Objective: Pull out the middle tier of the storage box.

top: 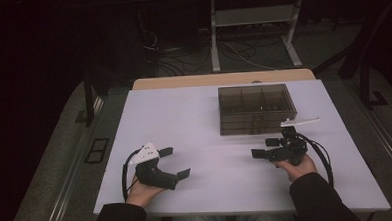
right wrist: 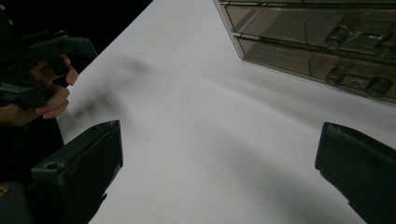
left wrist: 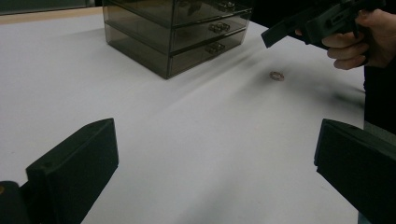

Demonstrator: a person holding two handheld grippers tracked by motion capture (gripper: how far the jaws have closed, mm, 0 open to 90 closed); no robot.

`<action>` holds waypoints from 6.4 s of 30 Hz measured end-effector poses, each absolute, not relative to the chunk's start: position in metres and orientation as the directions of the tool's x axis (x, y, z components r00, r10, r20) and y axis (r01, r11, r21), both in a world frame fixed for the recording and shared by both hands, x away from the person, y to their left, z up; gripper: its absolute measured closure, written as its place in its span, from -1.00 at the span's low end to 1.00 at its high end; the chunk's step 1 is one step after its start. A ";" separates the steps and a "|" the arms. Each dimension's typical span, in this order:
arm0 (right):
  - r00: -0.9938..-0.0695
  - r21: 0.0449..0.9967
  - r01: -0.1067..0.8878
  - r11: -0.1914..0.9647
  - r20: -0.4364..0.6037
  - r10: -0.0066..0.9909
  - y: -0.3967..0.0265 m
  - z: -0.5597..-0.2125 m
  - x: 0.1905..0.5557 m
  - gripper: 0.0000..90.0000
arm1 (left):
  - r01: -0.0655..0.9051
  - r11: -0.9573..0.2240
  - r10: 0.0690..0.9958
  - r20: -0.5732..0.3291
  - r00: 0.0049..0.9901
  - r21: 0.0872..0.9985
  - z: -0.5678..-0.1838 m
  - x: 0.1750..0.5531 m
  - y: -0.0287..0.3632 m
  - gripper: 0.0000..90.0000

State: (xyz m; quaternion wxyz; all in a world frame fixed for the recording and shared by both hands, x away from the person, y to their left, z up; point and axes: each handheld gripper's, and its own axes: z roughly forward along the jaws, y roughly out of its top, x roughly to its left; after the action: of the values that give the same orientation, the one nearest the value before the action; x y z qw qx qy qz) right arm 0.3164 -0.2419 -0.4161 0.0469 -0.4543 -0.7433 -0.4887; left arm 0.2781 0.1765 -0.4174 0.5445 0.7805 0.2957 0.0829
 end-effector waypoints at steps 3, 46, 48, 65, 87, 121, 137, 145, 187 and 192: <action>-0.576 0.681 0.726 0.096 0.526 0.625 -0.242 -0.416 0.317 -0.99 | 0.371 -0.232 0.551 -0.193 0.812 0.899 -0.417 0.278 0.176 -1.00; -0.226 0.445 0.832 -0.331 0.817 0.531 -0.261 -0.430 0.329 -0.99 | 0.371 -0.233 0.549 -0.193 0.813 0.899 -0.418 0.278 0.176 -1.00; -0.215 0.434 0.833 -0.342 0.825 0.523 -0.261 -0.431 0.329 -1.00 | 0.370 -0.235 0.548 -0.192 0.814 0.899 -0.418 0.278 0.176 -1.00; -0.144 0.400 0.810 -0.429 0.845 0.516 -0.260 -0.436 0.335 -0.99 | 0.365 -0.248 0.543 -0.184 0.819 0.897 -0.418 0.278 0.175 -1.00; -0.044 0.335 0.781 -0.527 0.871 0.489 -0.258 -0.442 0.341 -0.75 | 0.363 -0.258 0.538 -0.179 0.824 0.895 -0.418 0.278 0.174 -1.00; 0.042 0.286 0.743 -0.605 0.882 0.469 -0.261 -0.459 0.346 0.21 | 0.358 -0.263 0.536 -0.172 0.826 0.896 -0.418 0.278 0.173 -1.00; 0.060 0.264 0.719 -0.642 0.898 0.436 -0.262 -0.463 0.351 0.45 | 0.357 -0.265 0.537 -0.170 0.826 0.896 -0.418 0.278 0.173 -1.00; 0.057 0.260 0.710 -0.654 0.905 0.422 -0.260 -0.464 0.352 0.58 | 0.357 -0.265 0.539 -0.169 0.825 0.896 -0.418 0.278 0.174 -1.00; 0.074 0.292 0.694 -0.658 0.880 0.469 -0.252 -0.455 0.343 0.78 | 0.354 -0.271 0.539 -0.163 0.826 0.895 -0.419 0.279 0.174 -1.00; 0.067 0.307 0.698 -0.646 0.871 0.487 -0.251 -0.454 0.340 0.78 | 0.354 -0.276 0.538 -0.162 0.827 0.894 -0.419 0.279 0.174 -1.00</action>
State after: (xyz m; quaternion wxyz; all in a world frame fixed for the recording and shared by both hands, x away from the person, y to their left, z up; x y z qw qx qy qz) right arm 0.3403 -0.2514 -0.4542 0.0968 -0.7240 -0.4092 -0.5468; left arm 0.2788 0.1739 -0.4187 0.5321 0.7940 0.2811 0.0866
